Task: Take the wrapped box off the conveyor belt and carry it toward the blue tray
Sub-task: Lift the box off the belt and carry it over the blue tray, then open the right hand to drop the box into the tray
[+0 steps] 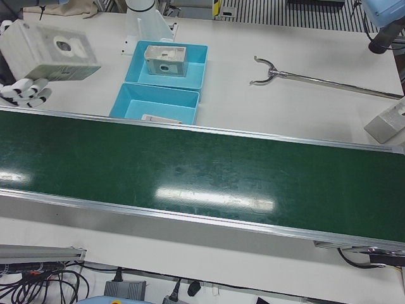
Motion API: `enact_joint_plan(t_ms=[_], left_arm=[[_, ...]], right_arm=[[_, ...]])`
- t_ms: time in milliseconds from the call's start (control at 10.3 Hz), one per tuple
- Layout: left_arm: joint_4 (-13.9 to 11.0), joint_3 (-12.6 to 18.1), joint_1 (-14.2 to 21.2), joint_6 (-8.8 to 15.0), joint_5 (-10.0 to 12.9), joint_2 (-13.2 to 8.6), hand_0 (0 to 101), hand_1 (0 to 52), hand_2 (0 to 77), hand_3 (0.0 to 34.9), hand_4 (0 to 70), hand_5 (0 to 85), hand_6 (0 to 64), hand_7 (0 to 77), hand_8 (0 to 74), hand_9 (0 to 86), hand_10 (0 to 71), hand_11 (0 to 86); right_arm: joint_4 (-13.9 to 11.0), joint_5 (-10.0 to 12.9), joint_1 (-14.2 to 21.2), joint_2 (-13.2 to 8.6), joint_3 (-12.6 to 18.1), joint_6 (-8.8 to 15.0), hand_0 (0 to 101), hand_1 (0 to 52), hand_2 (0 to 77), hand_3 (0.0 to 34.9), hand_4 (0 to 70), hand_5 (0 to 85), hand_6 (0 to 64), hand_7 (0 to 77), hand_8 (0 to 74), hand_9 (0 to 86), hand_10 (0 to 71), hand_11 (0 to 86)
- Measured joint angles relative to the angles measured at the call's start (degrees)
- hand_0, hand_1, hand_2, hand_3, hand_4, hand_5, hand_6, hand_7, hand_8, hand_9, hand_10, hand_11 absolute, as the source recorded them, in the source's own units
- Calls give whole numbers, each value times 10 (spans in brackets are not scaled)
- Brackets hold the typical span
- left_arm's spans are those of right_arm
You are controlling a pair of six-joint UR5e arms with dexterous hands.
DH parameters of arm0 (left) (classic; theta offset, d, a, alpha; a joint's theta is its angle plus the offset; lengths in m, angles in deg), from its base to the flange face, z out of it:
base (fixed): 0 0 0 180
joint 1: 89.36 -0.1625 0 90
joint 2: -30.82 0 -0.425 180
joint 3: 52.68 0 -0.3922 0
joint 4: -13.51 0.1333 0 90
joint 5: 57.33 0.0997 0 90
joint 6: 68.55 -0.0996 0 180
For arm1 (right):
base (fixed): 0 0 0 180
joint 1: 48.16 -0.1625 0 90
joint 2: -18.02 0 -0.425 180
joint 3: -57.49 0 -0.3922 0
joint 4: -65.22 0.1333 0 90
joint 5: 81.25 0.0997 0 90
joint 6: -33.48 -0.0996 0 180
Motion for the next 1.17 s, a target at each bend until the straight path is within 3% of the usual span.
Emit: enact_joint_plan(t_ms=[292,681,778,875,972,1069,1167], left_arm=[[0,0,0,0,0,0,0,0,5,0,0,11,0,0,0,0,0,0],[0,0,0,0,0,0,0,0,5,0,0,11,0,0,0,0,0,0],[0,0,0,0,0,0,0,0,5,0,0,11,0,5,0,0,0,0],[0,0,0,0,0,0,0,0,5,0,0,11,0,0,0,0,0,0],[0,0,0,0,0,0,0,0,5,0,0,11,0,5,0,0,0,0],[0,0,0,0,0,0,0,0,5,0,0,11,0,0,0,0,0,0],[0,0,0,0,0,0,0,0,5,0,0,11,0,0,0,0,0,0]], right_arm=[[2,25,57,-13,21,34,383,5,300,0,147,611,485,420,704,704,425,600],[2,22,94,22,58,36,434,5,300,0,147,611,491,420,704,704,371,524],[1,18,100,28,63,36,427,5,300,0,153,611,480,404,573,600,185,365],[1,13,104,32,68,35,470,5,300,0,120,578,431,349,475,573,44,278],[0,9,106,35,74,35,344,136,251,62,11,431,278,169,289,376,0,153],[-1,6,108,37,82,35,377,180,218,108,11,431,278,169,289,376,0,16],[-2,5,109,39,89,35,377,180,218,108,27,305,191,120,185,175,0,11]])
